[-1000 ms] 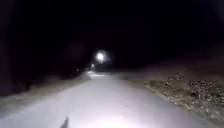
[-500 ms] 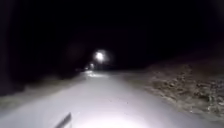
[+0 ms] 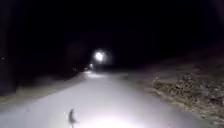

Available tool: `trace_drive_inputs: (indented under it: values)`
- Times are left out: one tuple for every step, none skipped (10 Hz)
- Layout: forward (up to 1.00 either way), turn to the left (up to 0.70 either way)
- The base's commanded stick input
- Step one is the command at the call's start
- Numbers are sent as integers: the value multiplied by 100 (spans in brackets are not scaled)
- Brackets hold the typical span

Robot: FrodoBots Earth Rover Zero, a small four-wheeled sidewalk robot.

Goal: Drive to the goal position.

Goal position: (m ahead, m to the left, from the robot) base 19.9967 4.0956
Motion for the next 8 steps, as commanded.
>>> trace_drive_inputs:
  values:
    - [85, 0]
    - [85, 0]
    - [85, 0]
    - [85, 0]
    - [85, 0]
    - [85, 0]
    - [85, 0]
    - [85, 0]
